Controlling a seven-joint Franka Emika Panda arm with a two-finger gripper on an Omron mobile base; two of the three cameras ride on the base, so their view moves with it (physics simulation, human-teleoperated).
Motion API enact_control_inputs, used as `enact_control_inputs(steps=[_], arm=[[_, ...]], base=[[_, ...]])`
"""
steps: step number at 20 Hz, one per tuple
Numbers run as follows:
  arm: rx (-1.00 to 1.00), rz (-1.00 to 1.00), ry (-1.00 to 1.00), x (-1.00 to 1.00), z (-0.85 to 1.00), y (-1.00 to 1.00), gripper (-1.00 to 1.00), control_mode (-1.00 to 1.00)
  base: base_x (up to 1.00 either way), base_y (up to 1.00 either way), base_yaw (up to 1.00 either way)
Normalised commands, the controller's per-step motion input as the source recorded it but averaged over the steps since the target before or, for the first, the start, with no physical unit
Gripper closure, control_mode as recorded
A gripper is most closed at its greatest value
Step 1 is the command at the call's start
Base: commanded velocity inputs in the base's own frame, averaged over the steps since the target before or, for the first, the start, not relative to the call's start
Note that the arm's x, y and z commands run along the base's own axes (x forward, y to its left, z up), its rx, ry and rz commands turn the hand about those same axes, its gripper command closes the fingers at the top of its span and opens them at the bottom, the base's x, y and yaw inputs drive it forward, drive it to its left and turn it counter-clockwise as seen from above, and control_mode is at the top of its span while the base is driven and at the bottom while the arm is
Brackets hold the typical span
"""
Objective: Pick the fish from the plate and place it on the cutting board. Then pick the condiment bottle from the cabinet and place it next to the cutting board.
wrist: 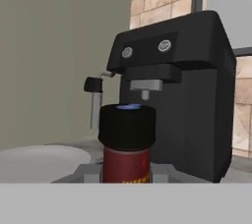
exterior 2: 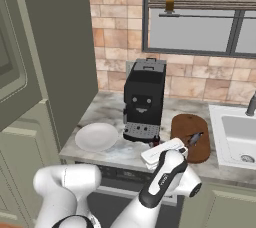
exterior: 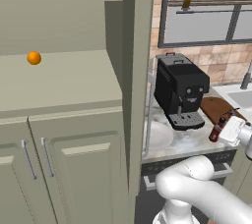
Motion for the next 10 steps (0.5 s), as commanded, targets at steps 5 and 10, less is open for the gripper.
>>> enact_control_inputs(steps=[5, 10], arm=[[0.0, 0.0, 0.05, 0.1, -0.1, 0.0, 1.0, -1.0], [0.0, 0.0, 0.04, 0.05, -0.09, 0.0, 1.0, -1.0]], base=[[0.0, 0.0, 0.0], [0.0, 0.0, 0.0]])
